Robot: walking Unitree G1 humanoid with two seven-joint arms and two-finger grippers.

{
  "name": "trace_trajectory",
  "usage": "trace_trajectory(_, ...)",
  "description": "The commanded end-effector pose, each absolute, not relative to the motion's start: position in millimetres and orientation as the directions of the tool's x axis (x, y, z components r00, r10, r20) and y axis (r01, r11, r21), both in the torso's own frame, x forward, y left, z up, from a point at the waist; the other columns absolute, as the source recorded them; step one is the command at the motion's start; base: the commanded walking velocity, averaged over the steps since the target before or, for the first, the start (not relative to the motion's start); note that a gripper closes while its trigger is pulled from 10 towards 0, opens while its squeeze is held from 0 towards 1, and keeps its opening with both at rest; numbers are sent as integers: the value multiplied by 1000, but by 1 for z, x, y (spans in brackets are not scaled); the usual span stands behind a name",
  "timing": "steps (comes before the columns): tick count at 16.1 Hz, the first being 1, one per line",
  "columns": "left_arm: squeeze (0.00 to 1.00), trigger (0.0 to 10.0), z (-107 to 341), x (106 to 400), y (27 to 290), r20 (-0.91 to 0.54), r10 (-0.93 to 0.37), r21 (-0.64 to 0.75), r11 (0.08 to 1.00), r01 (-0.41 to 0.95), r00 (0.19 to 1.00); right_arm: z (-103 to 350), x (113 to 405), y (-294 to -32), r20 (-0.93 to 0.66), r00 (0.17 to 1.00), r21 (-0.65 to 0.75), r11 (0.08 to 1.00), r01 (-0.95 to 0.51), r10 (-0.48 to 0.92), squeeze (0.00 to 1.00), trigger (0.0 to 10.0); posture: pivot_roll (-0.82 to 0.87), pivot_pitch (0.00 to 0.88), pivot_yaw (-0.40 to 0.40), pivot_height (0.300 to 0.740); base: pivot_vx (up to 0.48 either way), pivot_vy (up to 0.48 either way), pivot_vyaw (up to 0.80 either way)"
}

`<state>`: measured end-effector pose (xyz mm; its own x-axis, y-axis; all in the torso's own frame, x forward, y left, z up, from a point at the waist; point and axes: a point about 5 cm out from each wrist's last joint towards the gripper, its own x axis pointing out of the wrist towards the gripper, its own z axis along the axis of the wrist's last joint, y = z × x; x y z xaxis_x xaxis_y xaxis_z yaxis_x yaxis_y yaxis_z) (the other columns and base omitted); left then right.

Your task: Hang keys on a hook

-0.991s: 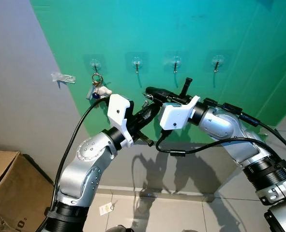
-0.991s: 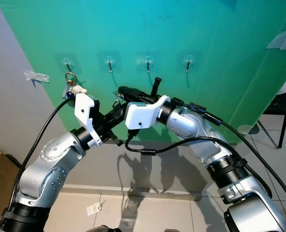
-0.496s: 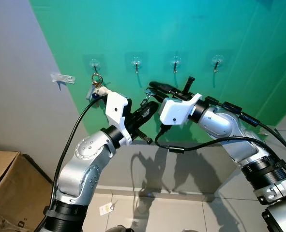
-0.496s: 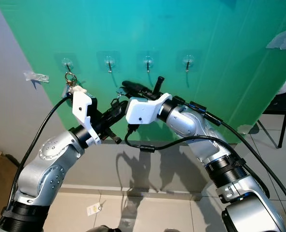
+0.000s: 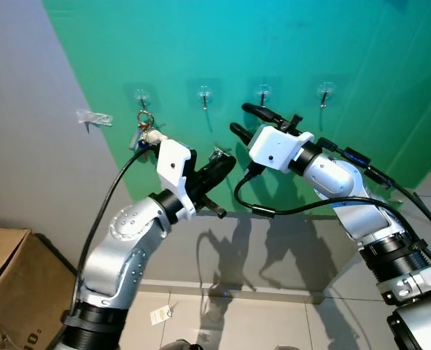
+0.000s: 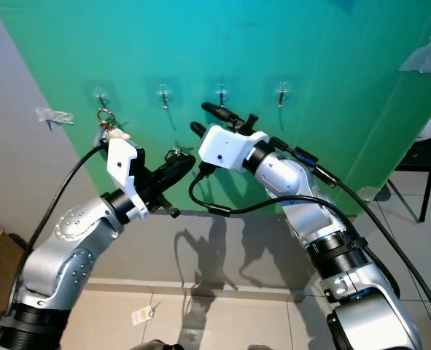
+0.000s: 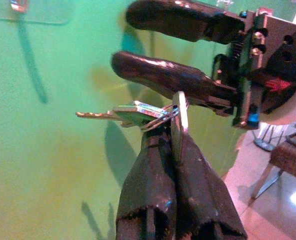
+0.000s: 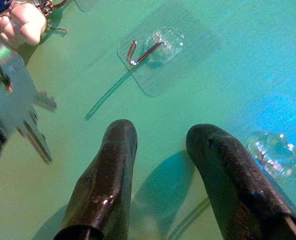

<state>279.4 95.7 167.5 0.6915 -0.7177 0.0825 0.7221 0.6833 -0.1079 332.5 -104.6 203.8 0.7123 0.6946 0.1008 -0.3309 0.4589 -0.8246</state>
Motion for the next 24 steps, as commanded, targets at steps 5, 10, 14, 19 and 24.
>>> trace_trajectory(5, 0, 0, 186, 295, 117, -85, -790, 131, 595, 793, 607, 178, 326, -105, 18, 732, -680, 545, -491, 681, 0, 10000, -128, 0, 126, 740, 0, 0, 0)
trace_trajectory(10, 0, 0, 198, 308, 125, -31, -753, 106, 651, 751, 657, 150, 308, -94, -8, 727, -455, 644, -614, 687, 0, 10000, -133, 0, 129, 740, 0, 0, 0)
trace_trajectory(14, 0, 0, 211, 308, 135, -20, -742, 135, 662, 737, 670, 125, 294, -104, -109, 718, -373, 641, -670, 687, 0, 10000, -130, 0, 124, 740, 0, 0, 0)
trace_trajectory(19, 0, 0, 199, 306, 132, -222, -729, 140, 634, 761, 648, 120, 289, -97, -138, 693, -326, 628, -707, 708, 0, 10000, -128, 0, 129, 740, 0, 0, 0)
trace_trajectory(24, 0, 0, 190, 309, 139, -299, -663, 189, 664, 723, 687, 118, 286, -95, -160, 681, -315, 617, -721, 714, 0, 10000, -127, 1, 134, 740, 0, 0, 0)
